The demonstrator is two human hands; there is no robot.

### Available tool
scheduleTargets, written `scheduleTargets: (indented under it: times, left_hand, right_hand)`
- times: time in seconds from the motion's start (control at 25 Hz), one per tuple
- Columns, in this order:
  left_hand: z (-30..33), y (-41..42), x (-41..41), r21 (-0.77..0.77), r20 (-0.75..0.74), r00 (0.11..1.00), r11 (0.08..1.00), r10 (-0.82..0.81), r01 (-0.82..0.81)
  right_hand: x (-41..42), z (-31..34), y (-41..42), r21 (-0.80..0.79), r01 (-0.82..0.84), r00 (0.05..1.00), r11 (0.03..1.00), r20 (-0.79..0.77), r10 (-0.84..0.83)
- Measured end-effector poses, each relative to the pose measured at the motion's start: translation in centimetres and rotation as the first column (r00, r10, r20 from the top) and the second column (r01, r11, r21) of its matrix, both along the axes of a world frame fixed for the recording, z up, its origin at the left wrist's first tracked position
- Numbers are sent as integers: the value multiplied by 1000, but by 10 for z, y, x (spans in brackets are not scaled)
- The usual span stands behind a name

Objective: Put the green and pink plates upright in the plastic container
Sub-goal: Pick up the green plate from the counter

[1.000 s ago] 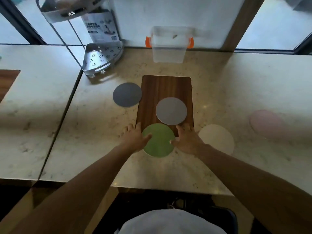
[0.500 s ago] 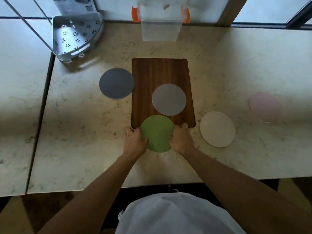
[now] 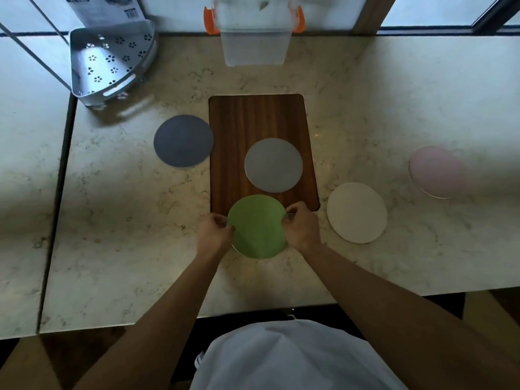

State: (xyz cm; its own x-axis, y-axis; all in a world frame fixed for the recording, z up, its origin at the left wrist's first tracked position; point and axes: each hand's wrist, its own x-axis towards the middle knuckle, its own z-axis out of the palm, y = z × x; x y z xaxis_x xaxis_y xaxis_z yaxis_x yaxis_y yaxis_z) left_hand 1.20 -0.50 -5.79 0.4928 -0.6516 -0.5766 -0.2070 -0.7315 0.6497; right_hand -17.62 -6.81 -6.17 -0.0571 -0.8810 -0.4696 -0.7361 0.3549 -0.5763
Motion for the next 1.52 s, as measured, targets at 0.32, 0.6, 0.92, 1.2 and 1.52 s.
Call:
scheduleTargets:
  times: [0.32, 0.6, 0.92, 1.2, 1.52]
  left_hand:
    - [17, -23, -43, -59, -133, 989, 995, 70, -78]
    - [19, -72, -136, -60, -148, 986, 996, -71, 63]
    - [6, -103, -203, -10, -115, 984, 990, -139, 139]
    - [2, -108, -215, 1, -92, 987, 992, -129, 130]
    - [-3, -104, -224, -20, 110, 964, 969, -243, 247]
  right_hand:
    - [-72, 7, -21, -99, 46, 983, 994, 184, -27]
    - [-174, 10, -45, -144, 153, 984, 978, 118, -136]
    - [-239, -4, -60, -74, 269, 959, 960, 118, -259]
    - [-243, -12, -68, -78, 273, 957, 959, 121, -263]
    - [-238, -13, -72, -97, 179, 983, 979, -35, -183]
